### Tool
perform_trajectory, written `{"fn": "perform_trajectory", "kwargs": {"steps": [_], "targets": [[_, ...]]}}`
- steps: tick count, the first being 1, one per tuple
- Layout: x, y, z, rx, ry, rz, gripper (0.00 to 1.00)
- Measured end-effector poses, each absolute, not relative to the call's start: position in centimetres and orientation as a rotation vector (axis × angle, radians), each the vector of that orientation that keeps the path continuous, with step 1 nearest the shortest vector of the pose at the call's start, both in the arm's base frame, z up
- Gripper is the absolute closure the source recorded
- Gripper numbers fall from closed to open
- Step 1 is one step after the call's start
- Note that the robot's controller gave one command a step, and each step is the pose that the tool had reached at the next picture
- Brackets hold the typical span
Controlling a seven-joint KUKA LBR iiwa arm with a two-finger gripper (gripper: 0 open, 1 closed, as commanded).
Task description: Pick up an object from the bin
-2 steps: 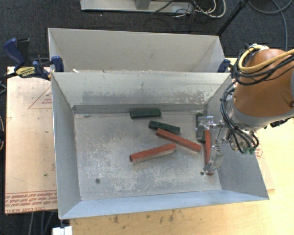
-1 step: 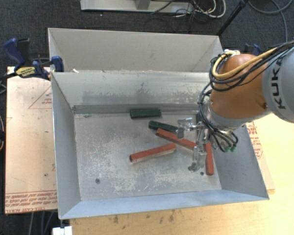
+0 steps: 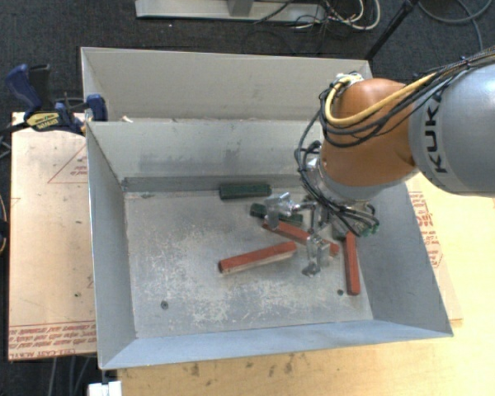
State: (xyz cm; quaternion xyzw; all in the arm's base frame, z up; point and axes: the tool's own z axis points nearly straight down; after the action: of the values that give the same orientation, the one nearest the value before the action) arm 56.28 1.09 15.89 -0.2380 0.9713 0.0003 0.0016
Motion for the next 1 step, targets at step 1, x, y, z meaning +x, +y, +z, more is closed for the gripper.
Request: {"fn": "perform_trajectory", "kwargs": {"steps": [1], "targets": [[56.78, 3.70, 14.40, -0.442, 3.109, 0.002, 0.00]]}}
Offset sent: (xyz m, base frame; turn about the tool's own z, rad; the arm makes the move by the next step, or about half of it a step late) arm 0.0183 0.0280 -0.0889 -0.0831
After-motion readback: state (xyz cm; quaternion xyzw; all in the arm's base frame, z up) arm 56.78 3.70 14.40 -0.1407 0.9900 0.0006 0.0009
